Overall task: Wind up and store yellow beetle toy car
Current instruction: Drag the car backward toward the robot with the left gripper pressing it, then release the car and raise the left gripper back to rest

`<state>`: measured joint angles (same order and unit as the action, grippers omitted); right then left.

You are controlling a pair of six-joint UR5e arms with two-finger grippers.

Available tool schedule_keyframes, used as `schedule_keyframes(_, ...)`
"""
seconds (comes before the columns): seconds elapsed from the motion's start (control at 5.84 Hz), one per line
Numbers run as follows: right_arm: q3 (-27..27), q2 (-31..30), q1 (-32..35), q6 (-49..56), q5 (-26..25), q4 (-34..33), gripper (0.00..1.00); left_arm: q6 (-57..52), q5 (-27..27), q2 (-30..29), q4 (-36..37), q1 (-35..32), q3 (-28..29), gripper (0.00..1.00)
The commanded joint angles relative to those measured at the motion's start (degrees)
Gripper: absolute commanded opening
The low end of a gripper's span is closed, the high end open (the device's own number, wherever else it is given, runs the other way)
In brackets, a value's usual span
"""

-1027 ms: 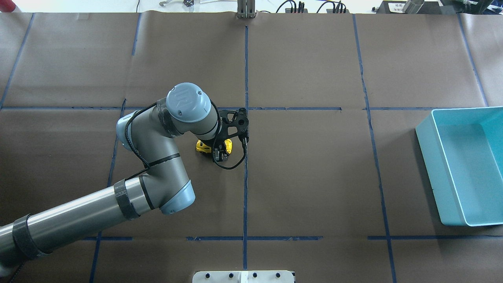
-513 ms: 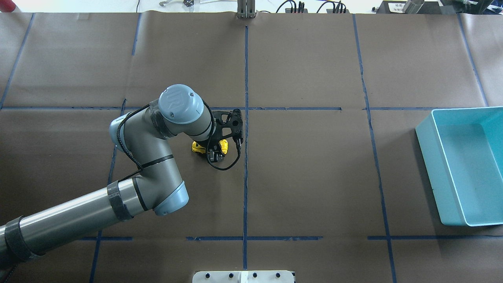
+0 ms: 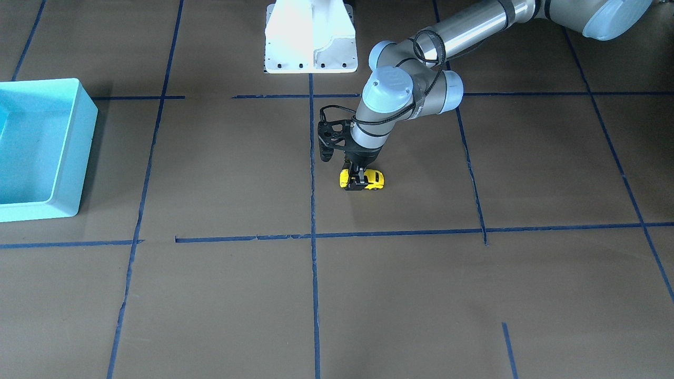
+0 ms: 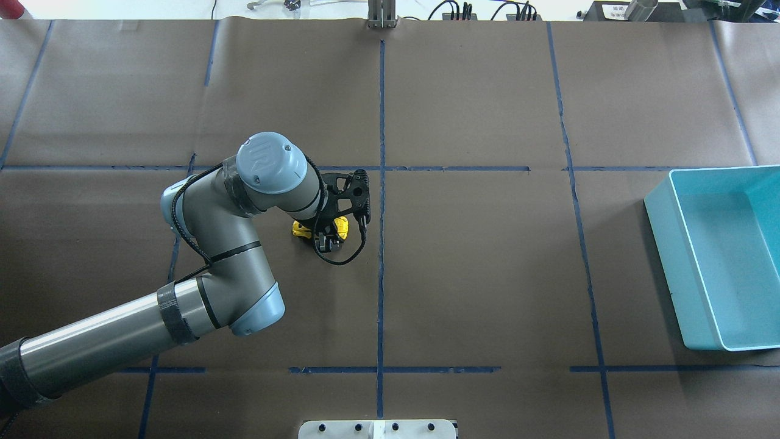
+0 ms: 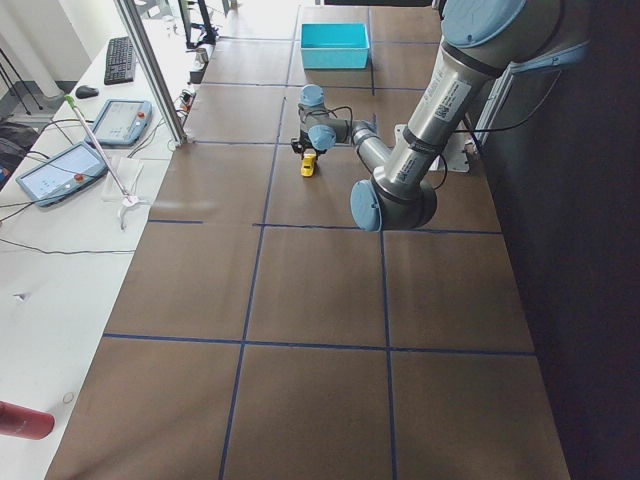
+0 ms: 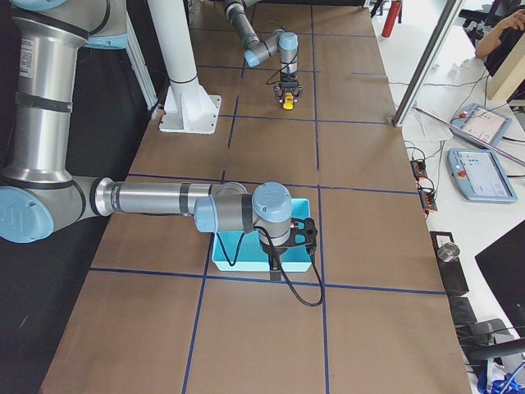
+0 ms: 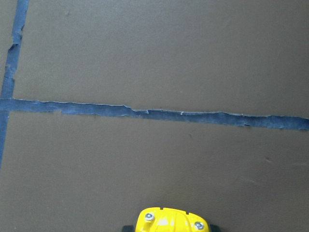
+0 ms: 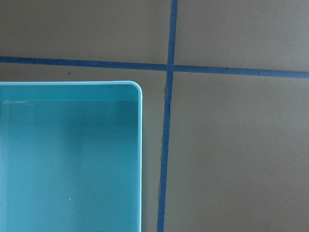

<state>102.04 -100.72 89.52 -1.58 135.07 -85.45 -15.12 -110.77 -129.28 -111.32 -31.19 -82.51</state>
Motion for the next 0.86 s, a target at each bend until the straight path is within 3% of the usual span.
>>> schedule_keyframes(0.0,0.0,0.0,0.0,0.0,0.0,0.0,1.00,0.1,-0.3,0.3,0.0,-0.1,-0.4,0.94)
schedule_keyframes(0.17,0.0,0.0,-0.1,0.0,0.0,0.0,1.00,0.1,-0.5,0.3,0.1,-0.8,-0.7,1.00)
schedule_keyframes(0.68,0.0,0.0,-0.2,0.0,0.0,0.0,1.00,0.0,-0.5,1.8,0.5,-1.6,-2.6,1.00)
